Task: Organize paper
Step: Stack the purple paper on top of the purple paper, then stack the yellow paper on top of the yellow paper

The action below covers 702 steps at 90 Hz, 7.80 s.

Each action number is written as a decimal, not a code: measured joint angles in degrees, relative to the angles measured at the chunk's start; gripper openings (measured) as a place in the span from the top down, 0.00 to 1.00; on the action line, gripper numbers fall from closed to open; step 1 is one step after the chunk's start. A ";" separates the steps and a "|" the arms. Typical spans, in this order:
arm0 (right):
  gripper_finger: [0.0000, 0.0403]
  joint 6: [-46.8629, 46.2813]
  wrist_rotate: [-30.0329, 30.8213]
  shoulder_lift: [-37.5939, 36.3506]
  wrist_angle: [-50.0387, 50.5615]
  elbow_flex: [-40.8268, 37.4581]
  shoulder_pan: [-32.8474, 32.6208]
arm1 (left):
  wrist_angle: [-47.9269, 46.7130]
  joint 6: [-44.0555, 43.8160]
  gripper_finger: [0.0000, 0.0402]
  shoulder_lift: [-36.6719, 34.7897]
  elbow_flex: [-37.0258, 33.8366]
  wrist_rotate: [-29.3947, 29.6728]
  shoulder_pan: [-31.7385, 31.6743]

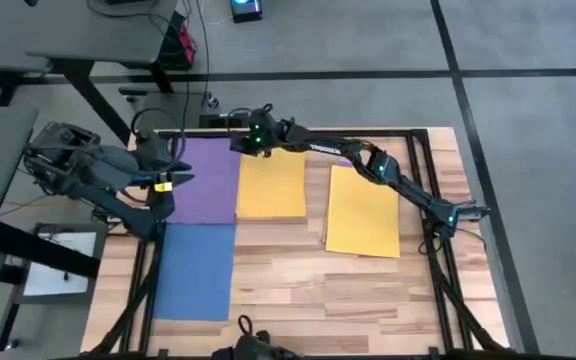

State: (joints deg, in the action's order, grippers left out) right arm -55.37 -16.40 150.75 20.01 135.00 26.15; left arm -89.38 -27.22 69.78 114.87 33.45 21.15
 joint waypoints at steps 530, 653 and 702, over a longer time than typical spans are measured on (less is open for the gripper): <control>1.00 42.93 7.96 4.86 -3.06 -0.81 -21.02 | 1.44 6.79 0.80 -0.73 0.00 -1.99 -2.91; 1.00 45.33 6.03 -10.05 4.60 -0.85 -26.34 | 1.84 6.38 0.80 -0.94 0.00 -2.06 -2.91; 0.94 44.89 19.29 -31.90 43.90 -0.79 -19.13 | 7.14 7.85 0.80 -1.50 -4.19 0.65 -3.09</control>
State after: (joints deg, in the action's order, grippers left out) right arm -10.48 2.89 118.84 63.91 134.21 7.02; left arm -82.24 -19.37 68.27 110.68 34.10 18.06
